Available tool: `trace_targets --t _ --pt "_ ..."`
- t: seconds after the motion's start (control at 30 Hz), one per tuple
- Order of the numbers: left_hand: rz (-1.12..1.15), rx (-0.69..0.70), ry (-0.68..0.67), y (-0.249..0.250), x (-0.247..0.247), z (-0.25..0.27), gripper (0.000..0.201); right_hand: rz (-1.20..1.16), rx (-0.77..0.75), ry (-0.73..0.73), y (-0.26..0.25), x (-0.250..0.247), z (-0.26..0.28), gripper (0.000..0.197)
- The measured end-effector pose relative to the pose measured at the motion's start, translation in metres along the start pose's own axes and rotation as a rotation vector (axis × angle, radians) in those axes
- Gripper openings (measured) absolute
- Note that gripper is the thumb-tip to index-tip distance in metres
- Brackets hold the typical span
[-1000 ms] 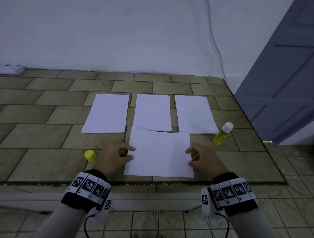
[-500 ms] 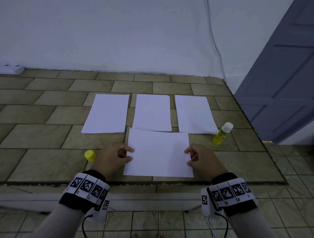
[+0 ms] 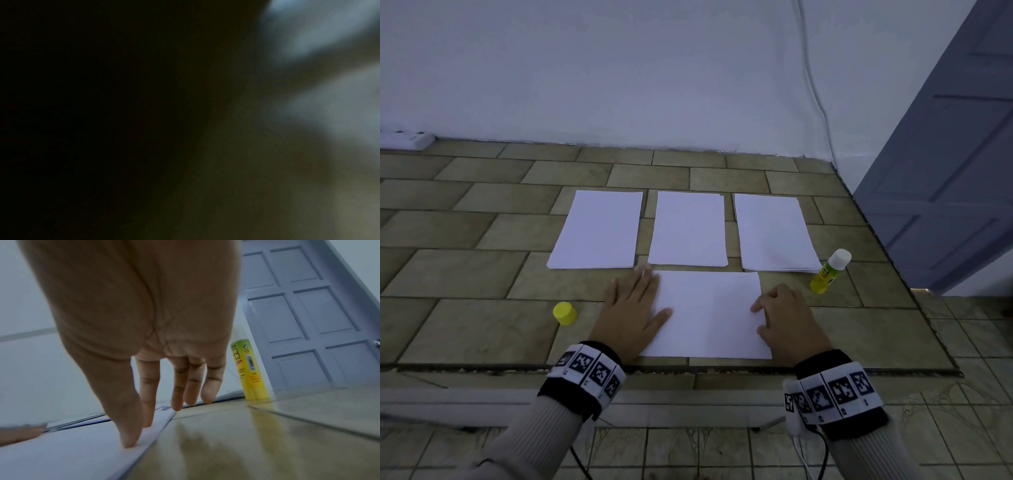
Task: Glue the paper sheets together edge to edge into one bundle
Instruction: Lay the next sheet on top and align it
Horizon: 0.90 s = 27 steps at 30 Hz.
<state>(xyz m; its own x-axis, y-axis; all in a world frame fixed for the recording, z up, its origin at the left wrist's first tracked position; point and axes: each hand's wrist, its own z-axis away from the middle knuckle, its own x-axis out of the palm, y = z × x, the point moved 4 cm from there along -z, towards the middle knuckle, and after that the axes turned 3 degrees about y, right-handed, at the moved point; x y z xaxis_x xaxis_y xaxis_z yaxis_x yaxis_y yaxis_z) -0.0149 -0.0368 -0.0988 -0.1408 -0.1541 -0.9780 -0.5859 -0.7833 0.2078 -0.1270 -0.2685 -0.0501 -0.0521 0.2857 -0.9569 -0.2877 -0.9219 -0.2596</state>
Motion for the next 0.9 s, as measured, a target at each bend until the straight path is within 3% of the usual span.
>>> trace_targets --t 0.1,0.33,0.47,0.6,0.77,0.9 --pt "-0.019 -0.004 0.038 0.001 0.010 0.005 0.104 0.027 -0.050 0.027 -0.021 0.001 0.000 0.036" --pt "-0.058 -0.002 0.054 0.004 0.016 0.013 0.078 -0.062 -0.299 -0.045 -0.098 0.044 -0.011 0.078" --pt "-0.045 0.019 0.098 0.003 0.016 0.013 0.065 0.003 -0.347 -0.021 -0.107 0.065 -0.025 0.106" --pt "-0.087 -0.033 0.054 0.004 0.015 0.012 0.081 0.081 -0.271 0.022 -0.080 0.066 -0.028 0.107" --pt "-0.104 -0.031 0.053 0.003 0.017 0.012 0.085 0.099 -0.080 0.062 -0.010 0.050 -0.018 0.102" --pt "-0.102 -0.001 0.057 0.003 0.015 0.010 0.087 0.193 -0.028 0.057 0.005 0.042 -0.011 0.110"
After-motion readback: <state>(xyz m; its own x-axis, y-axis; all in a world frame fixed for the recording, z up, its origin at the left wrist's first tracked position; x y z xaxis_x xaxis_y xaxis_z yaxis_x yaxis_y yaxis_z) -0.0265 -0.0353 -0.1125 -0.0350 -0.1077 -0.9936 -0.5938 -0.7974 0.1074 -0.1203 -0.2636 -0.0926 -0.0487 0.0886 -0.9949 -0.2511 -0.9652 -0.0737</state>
